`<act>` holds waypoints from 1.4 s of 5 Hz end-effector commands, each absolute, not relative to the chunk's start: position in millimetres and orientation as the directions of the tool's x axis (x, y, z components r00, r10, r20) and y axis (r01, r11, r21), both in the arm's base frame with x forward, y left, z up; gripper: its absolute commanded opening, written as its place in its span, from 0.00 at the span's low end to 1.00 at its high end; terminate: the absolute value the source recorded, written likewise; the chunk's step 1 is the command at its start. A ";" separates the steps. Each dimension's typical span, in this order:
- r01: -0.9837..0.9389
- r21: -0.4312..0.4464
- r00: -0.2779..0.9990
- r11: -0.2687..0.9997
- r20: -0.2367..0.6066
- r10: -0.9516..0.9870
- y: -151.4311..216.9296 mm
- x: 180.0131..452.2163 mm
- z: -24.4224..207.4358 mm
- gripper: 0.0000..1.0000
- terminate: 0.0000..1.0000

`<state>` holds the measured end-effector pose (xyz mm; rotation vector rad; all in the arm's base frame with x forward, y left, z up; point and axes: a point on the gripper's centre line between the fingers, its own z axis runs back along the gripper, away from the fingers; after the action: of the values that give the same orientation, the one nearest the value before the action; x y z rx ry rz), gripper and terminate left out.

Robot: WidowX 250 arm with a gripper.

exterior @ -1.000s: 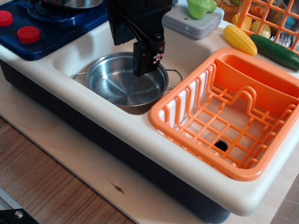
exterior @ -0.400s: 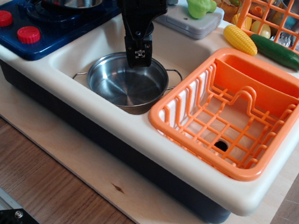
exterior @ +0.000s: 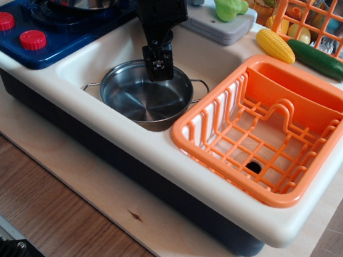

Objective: Put pan from sink into drying rack

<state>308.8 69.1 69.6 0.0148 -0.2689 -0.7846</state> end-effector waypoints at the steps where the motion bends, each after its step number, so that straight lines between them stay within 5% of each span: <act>1: 0.685 0.127 0.673 0.717 0.265 -0.690 69.5 307.2 63.8 1.00 0.00; 2: 0.674 0.126 0.682 0.728 0.271 -0.679 66.4 303.5 58.1 0.00 0.00; 4: 0.684 0.138 0.689 0.717 0.203 -0.696 60.3 299.3 78.3 0.00 0.00; 7: 0.696 0.177 0.698 0.696 0.061 -0.713 51.4 292.2 157.1 0.00 0.00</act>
<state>287.2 38.4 147.5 0.1032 -0.0666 -0.7821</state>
